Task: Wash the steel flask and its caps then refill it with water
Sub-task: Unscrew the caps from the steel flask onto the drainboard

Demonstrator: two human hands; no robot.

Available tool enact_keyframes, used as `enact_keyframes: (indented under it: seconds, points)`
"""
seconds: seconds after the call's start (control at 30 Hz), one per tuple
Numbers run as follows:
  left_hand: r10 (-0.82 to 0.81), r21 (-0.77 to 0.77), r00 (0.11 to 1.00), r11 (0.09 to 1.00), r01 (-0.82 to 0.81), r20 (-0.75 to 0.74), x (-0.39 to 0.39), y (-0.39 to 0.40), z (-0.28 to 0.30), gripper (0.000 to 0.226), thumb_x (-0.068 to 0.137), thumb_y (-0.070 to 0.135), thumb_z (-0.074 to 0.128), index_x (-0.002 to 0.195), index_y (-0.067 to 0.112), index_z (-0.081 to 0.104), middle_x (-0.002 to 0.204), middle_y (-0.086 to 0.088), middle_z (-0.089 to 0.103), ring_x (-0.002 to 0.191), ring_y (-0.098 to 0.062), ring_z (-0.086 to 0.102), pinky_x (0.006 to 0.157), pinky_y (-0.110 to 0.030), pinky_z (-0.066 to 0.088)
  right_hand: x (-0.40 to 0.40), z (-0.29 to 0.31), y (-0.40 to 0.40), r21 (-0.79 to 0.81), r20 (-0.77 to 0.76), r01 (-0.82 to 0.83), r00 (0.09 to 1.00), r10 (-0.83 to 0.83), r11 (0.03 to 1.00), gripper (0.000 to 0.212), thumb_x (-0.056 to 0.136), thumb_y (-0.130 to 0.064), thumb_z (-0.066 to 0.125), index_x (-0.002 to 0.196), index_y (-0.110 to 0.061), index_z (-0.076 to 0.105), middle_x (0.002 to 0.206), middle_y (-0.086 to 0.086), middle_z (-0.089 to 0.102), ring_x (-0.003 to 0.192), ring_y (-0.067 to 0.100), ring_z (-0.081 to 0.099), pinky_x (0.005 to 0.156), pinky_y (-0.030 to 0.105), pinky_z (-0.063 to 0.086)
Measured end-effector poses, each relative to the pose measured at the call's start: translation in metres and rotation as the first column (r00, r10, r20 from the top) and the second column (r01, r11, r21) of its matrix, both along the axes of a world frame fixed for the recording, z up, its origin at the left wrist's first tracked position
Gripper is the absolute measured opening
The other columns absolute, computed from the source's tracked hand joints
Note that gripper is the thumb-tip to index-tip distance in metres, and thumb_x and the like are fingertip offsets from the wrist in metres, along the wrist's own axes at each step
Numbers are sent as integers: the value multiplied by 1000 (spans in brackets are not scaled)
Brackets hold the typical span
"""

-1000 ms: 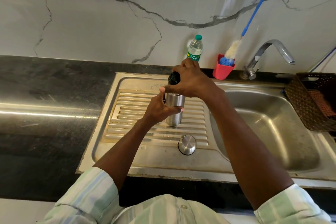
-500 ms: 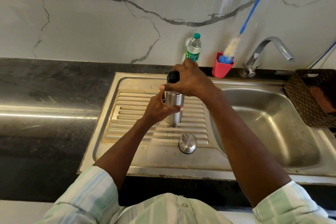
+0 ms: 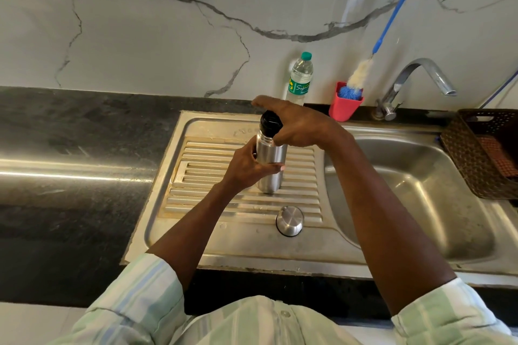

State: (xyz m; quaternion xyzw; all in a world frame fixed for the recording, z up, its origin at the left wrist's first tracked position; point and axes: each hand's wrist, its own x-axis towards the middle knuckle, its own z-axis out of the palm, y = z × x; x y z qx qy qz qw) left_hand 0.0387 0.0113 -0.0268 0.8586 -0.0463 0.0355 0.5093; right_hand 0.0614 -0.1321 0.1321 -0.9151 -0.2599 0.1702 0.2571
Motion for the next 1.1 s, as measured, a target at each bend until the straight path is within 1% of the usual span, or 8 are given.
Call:
enact_keyframes:
  seconds: [0.17, 0.27, 0.47, 0.57, 0.67, 0.8, 0.97, 1.1]
  points:
    - [-7, 7, 1000, 1000, 7, -11, 1, 0, 2, 74, 69, 40, 89, 131, 29, 51, 111, 19, 58, 96, 3, 56, 73, -2, 41, -6, -8, 8, -114, 280, 239, 939, -200, 964, 87, 75, -66, 68, 142, -19, 39, 141, 8, 32, 129, 26, 38, 95, 39, 43]
    - [-8, -1, 1000, 1000, 8, -21, -1, 0, 4, 68, 69, 38, 90, 122, 39, 48, 103, 23, 59, 91, 6, 58, 69, -2, 44, -9, -10, 10, -80, 309, 264, 923, -227, 961, 68, 80, -54, 70, 131, -14, 49, 125, 6, 47, 105, 21, 51, 78, 31, 42]
    - [-14, 3, 999, 1000, 14, -29, 0, 1, 3, 72, 68, 38, 90, 129, 30, 53, 110, 15, 62, 90, 8, 58, 68, -1, 43, -4, 0, 0, -27, 95, 57, 994, -54, 998, 73, 82, -8, 67, 146, -25, 37, 144, 11, 43, 130, 31, 43, 101, 40, 45]
    - [-15, 8, 1000, 1000, 16, -14, 0, 0, 2, 79, 68, 40, 89, 136, 26, 50, 117, 13, 60, 98, 1, 58, 77, -7, 44, -7, 2, -1, -51, 99, 80, 992, -75, 995, 96, 80, -32, 77, 154, -28, 17, 162, 5, 11, 148, 30, 11, 114, 46, 27]
    - [-17, 14, 1000, 1000, 18, -26, 1, 0, 0, 81, 67, 47, 88, 136, 25, 50, 121, 9, 63, 105, -8, 61, 79, -12, 47, -9, -5, 6, -111, 243, 227, 950, -195, 968, 91, 77, -61, 70, 148, -19, 31, 150, 8, 25, 136, 28, 32, 102, 41, 40]
    - [-7, -2, 1000, 1000, 7, -29, 0, 0, 3, 76, 68, 38, 90, 133, 27, 51, 112, 12, 63, 94, 0, 60, 70, -3, 45, -7, -10, 10, -107, 273, 224, 944, -188, 969, 66, 82, -46, 72, 134, -14, 49, 128, 6, 47, 113, 25, 52, 81, 30, 42]
    - [-7, 1, 1000, 1000, 7, -29, 0, 0, 3, 77, 68, 39, 90, 134, 26, 52, 117, 9, 64, 94, -1, 59, 69, -3, 44, 1, 1, -2, -49, 78, 21, 997, -17, 999, 74, 82, -5, 67, 148, -26, 38, 148, 6, 41, 134, 27, 38, 101, 36, 42]
    - [-10, 8, 1000, 1000, 11, -13, 0, -1, 2, 83, 69, 39, 89, 139, 22, 48, 122, 10, 59, 106, -8, 57, 78, -7, 42, -1, -1, 0, -84, 148, 104, 985, -91, 991, 90, 79, -46, 76, 152, -25, 27, 158, 4, 17, 145, 27, 13, 113, 45, 28]
